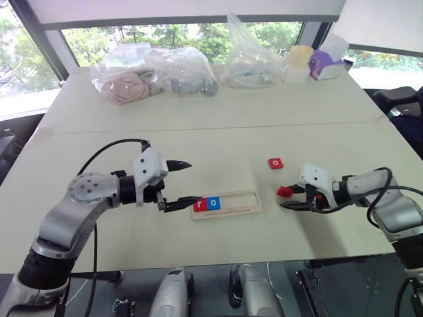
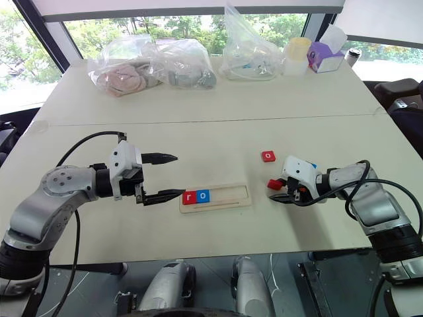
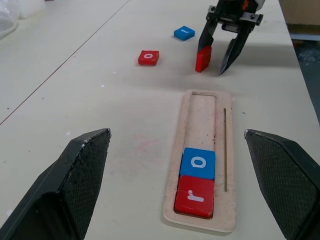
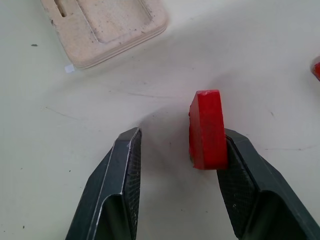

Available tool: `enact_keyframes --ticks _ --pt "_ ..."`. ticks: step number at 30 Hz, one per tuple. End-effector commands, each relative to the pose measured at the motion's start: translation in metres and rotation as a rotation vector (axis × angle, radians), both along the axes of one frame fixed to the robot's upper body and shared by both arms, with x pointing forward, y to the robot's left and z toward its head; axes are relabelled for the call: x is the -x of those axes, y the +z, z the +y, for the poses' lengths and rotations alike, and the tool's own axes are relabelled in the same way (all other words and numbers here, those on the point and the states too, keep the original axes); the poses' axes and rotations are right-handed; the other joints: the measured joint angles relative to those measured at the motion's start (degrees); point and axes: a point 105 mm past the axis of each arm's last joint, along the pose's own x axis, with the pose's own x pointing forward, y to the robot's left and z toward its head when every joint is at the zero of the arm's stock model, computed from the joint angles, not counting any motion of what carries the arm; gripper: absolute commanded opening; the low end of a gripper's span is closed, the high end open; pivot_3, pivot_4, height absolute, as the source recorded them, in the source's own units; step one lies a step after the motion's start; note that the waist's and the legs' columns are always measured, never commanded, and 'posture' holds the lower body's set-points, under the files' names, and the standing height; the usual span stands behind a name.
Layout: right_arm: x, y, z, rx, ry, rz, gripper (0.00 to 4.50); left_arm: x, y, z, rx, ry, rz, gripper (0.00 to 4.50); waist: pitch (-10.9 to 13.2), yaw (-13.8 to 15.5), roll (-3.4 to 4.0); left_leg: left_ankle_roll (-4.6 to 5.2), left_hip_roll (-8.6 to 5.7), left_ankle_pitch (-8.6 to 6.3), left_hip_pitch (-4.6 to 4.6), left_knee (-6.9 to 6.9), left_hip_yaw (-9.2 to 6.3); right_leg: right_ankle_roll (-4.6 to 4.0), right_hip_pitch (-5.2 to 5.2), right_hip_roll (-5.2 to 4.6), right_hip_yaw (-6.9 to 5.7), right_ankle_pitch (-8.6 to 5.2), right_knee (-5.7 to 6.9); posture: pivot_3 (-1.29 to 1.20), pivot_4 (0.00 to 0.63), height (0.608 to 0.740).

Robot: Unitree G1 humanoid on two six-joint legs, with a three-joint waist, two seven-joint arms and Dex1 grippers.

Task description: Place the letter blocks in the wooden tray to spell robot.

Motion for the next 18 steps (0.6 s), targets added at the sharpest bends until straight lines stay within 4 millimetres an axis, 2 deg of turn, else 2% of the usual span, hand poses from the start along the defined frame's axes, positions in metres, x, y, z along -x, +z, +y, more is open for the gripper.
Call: enact_keyframes --ticks 1,14,18 --pt "0.0 0.024 0.004 -0.02 0.017 -0.074 2.16 0.0 0.006 -0.003 0.003 -0.021 -0.032 4.5 0.0 0.0 0.0 0.0 0.0 0.0 0.0 0.0 0.0 0.0 0.0 0.0 0.0 0.0 0.0 0.0 0.15 0.74" --pt "0.024 0.039 0.009 -0.015 0.04 -0.053 2.16 -0.002 0.007 -0.005 0.007 -0.026 -0.035 4.5 0.0 0.1 -0.01 0.0 0.02 0.0 -0.01 0.0 0.0 0.0 0.0 -0.01 0.0 0.0 0.0 0.0 0.15 0.74" --pt "0.023 0.042 0.011 -0.023 0.029 -0.07 2.16 -0.003 0.007 -0.007 0.01 -0.033 -0.036 4.5 0.0 0.0 -0.01 0.0 0.01 0.0 0.0 0.0 -0.01 0.0 0.0 0.0 0.0 -0.01 0.0 0.0 0.15 0.74"
